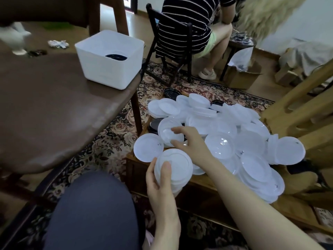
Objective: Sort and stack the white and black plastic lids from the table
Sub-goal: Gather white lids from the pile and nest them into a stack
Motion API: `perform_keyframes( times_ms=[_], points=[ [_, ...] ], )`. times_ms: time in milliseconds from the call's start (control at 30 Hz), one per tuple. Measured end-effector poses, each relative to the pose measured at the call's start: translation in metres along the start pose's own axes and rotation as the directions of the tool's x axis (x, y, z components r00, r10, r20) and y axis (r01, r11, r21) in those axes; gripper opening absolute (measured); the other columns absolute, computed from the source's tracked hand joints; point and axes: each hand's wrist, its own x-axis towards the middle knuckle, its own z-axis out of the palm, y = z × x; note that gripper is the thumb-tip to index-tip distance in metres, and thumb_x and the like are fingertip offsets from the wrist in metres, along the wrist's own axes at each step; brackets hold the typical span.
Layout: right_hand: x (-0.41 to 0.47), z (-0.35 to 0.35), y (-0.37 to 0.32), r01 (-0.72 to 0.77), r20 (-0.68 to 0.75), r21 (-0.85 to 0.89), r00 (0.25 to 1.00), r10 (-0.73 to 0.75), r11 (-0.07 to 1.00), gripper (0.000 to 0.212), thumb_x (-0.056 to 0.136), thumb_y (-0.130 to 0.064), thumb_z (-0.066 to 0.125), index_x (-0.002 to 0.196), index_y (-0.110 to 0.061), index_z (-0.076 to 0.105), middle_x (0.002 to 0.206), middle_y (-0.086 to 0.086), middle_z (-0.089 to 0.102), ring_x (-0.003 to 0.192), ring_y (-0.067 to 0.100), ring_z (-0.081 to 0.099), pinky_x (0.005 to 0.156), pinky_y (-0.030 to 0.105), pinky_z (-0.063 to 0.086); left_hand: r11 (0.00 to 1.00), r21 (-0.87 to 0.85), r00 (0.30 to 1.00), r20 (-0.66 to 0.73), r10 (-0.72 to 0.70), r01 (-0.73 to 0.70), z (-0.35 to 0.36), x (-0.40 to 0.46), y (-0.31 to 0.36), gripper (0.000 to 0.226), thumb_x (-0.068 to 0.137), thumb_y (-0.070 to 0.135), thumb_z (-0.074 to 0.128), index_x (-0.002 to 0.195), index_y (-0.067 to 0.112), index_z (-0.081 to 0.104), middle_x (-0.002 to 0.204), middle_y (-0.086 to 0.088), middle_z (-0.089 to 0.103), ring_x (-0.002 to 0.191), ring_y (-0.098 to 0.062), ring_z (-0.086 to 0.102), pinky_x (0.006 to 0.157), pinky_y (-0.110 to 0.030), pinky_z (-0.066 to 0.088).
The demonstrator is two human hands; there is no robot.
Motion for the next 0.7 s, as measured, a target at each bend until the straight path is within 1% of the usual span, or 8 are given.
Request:
perform_keyframes(
  times_ms=[67,167,233,333,433,500,600,700],
  points=[
    [0.006,0.007,0.005,0.076,0.044,-0.138,0.997,-0.071,0.987,0.037,0.086,-0.031,0.071,0.12,-0.015,0.066,0.116,0.003,0.062,0.118,0.02,0.045,0.093,0.027,0.031,1.0,-0.014,1.0,-0.01,-0.009,0.009,0.0,0.0,0.002,0.068,0.063,0.055,0.064,0.128,0.035,0.06,0.124,0.011,0.064,0.112,-0.012,0.063,0.086,-0.045,0.059],
    [0.008,0.015,0.011,0.153,0.088,-0.322,0.987,-0.131,0.934,0.04,0.081,-0.048,0.064,0.104,-0.016,0.072,0.109,0.003,0.062,0.118,0.023,0.044,0.083,0.028,0.017,1.0,-0.014,1.0,-0.013,-0.023,0.023,0.0,-0.001,0.002,0.066,0.066,0.054,0.064,0.128,0.035,0.06,0.126,0.01,0.063,0.114,-0.013,0.063,0.086,-0.046,0.06],
    [0.007,0.018,0.013,0.16,0.044,-0.337,0.987,-0.154,0.928,0.033,0.084,-0.046,0.062,0.094,-0.015,0.072,0.101,0.002,0.063,0.112,0.022,0.046,0.081,0.032,0.023,1.0,-0.011,1.0,-0.005,-0.026,0.026,0.001,-0.002,0.002,0.065,0.067,0.054,0.064,0.129,0.036,0.06,0.126,0.011,0.063,0.114,-0.012,0.062,0.087,-0.046,0.059],
    [0.002,0.016,0.009,0.106,-0.082,-0.218,0.989,-0.127,0.97,0.008,0.087,-0.023,0.069,0.089,-0.015,0.07,0.094,-0.004,0.063,0.105,0.019,0.049,0.086,0.039,0.039,0.999,-0.014,0.999,0.009,-0.03,0.031,0.002,-0.003,0.002,0.063,0.068,0.052,0.064,0.128,0.035,0.06,0.123,0.013,0.064,0.11,-0.008,0.063,0.082,-0.042,0.06],
    [-0.005,0.003,-0.004,0.01,-0.202,0.019,0.979,-0.006,1.0,0.002,0.091,-0.014,0.067,0.091,-0.014,0.069,0.089,-0.011,0.061,0.095,0.011,0.052,0.082,0.019,0.041,1.0,-0.014,1.0,0.015,-0.026,0.026,0.003,-0.005,0.001,0.059,0.07,0.051,0.063,0.127,0.036,0.061,0.12,0.016,0.065,0.107,-0.006,0.064,0.072,-0.034,0.06],
    [-0.012,-0.011,-0.016,-0.063,-0.243,0.263,0.961,0.13,0.963,0.005,0.093,-0.014,0.065,0.089,-0.015,0.068,0.086,-0.011,0.067,0.086,0.007,0.059,0.076,0.017,0.044,1.0,-0.012,0.999,0.018,-0.027,0.027,0.004,-0.006,0.0,0.057,0.069,0.051,0.063,0.125,0.038,0.062,0.116,0.018,0.066,0.103,-0.004,0.065,0.071,-0.032,0.059],
    [-0.028,-0.037,-0.029,-0.114,-0.272,0.669,0.882,0.384,0.735,0.007,0.095,-0.017,0.063,0.088,-0.015,0.065,0.081,-0.005,0.066,0.076,0.009,0.062,0.069,0.024,0.053,1.0,0.002,0.999,0.029,-0.03,0.03,0.003,-0.008,-0.002,0.053,0.069,0.051,0.064,0.12,0.04,0.063,0.111,0.019,0.068,0.098,-0.003,0.067,0.069,-0.031,0.058],
    [-0.053,-0.06,-0.028,-0.13,-0.01,0.967,0.842,0.539,0.221,0.011,0.094,-0.023,0.058,0.096,-0.012,0.061,0.08,0.0,0.062,0.071,0.013,0.061,0.06,0.023,0.054,0.999,0.026,0.998,0.049,-0.027,0.026,0.004,-0.009,-0.006,0.057,0.067,0.052,0.065,0.122,0.038,0.062,0.112,0.017,0.068,0.1,-0.005,0.066,0.069,-0.03,0.057]
  ],
)
